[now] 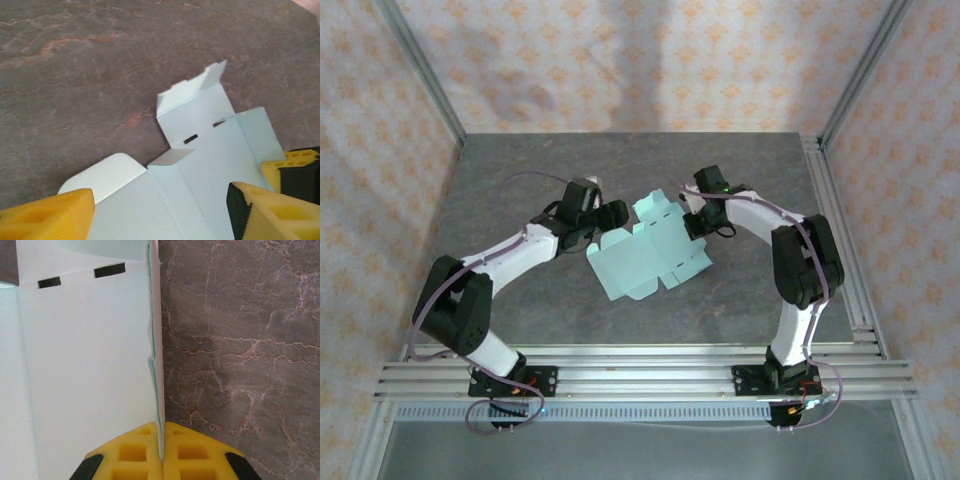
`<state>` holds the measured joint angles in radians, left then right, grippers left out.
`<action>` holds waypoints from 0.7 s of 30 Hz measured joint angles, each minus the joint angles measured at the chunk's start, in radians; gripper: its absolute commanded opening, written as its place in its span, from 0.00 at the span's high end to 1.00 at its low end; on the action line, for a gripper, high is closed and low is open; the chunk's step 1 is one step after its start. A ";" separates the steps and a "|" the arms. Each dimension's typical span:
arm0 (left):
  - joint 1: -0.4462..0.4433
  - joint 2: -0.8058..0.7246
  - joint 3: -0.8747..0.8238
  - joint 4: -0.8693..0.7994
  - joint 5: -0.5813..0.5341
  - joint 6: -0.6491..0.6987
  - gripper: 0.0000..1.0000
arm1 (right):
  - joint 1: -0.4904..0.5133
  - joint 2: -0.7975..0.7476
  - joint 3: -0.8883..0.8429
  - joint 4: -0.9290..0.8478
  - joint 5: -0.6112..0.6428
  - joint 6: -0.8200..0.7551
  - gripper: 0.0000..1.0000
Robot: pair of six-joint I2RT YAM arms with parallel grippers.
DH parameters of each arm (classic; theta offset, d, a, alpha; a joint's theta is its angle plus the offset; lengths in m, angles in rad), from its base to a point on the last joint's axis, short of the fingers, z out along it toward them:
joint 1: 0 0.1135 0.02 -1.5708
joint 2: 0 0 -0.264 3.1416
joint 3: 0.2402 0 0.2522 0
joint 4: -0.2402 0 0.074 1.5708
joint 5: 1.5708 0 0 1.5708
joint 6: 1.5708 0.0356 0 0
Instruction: Fold the paper box
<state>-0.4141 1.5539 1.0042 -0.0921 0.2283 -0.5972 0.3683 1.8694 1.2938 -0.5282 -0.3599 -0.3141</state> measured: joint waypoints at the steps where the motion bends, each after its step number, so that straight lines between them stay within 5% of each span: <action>1: 0.007 0.000 0.000 0.000 -0.001 0.003 0.23 | 0.007 -0.002 -0.003 0.006 0.006 -0.007 1.00; 8: 0.092 -0.004 -0.005 0.000 -0.001 0.008 0.00 | 0.098 -0.111 -0.080 0.060 0.137 -0.132 1.00; 21: 0.218 -0.046 -0.077 0.003 0.019 -0.046 0.00 | 0.316 -0.220 -0.240 0.425 0.560 -0.546 1.00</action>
<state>-0.1963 1.5078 0.9272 -0.0887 0.2474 -0.6430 0.6842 1.6497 1.0534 -0.1036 0.2005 -0.8604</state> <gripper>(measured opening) 0.998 0.049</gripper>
